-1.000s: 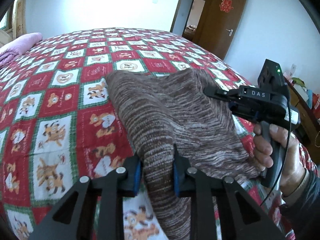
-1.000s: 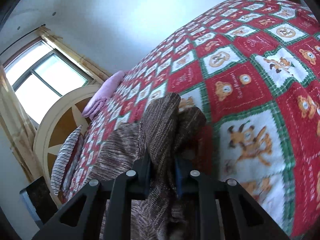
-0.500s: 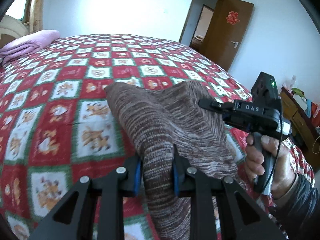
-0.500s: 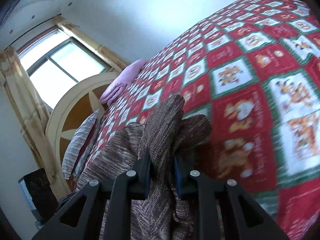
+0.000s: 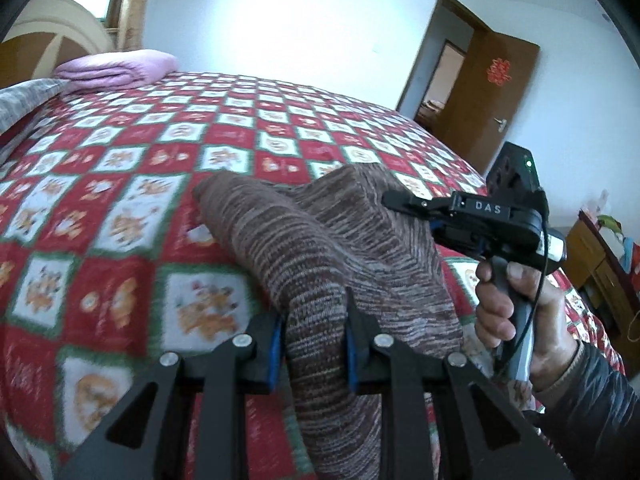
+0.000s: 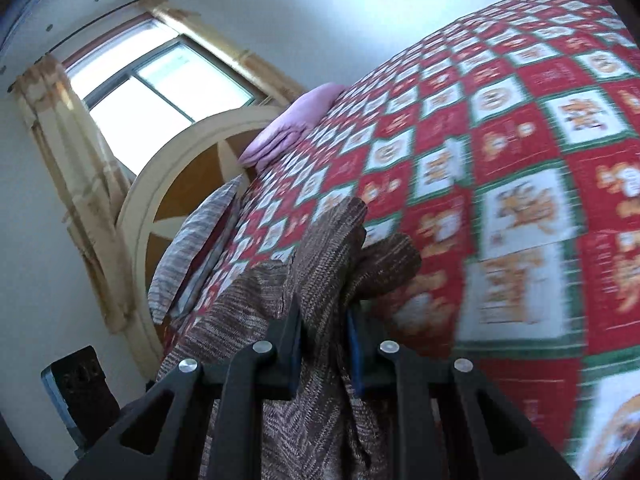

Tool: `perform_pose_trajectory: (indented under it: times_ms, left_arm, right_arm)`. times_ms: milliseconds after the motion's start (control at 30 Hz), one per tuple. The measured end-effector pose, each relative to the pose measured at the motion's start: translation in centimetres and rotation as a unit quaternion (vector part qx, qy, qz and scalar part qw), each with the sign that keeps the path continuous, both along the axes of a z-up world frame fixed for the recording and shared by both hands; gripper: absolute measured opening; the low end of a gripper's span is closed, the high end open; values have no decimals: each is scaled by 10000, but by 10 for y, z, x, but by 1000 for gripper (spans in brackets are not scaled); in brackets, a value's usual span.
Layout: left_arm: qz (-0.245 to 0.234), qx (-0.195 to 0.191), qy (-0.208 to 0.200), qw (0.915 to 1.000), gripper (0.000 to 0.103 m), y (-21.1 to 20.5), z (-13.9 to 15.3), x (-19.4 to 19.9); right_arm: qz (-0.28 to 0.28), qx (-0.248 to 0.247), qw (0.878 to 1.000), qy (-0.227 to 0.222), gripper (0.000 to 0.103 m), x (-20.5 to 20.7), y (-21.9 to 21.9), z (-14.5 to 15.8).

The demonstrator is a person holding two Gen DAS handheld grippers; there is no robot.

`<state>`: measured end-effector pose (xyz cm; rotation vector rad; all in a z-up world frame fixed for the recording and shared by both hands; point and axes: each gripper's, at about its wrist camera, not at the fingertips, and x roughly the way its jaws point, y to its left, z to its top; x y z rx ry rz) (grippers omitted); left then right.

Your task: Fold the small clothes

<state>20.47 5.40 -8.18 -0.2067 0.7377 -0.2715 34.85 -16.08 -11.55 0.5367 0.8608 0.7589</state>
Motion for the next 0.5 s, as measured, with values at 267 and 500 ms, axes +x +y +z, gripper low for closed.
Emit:
perform_pose_trajectory:
  times_ms: [267, 500]
  left_arm:
    - [376, 267, -247, 9986, 25, 28, 2, -31]
    - [643, 372, -235, 9970, 25, 50, -10, -46]
  right_arm:
    - [562, 34, 9984, -11, 19, -5, 65, 0]
    - [961, -92, 9953, -67, 18, -6, 113, 6]
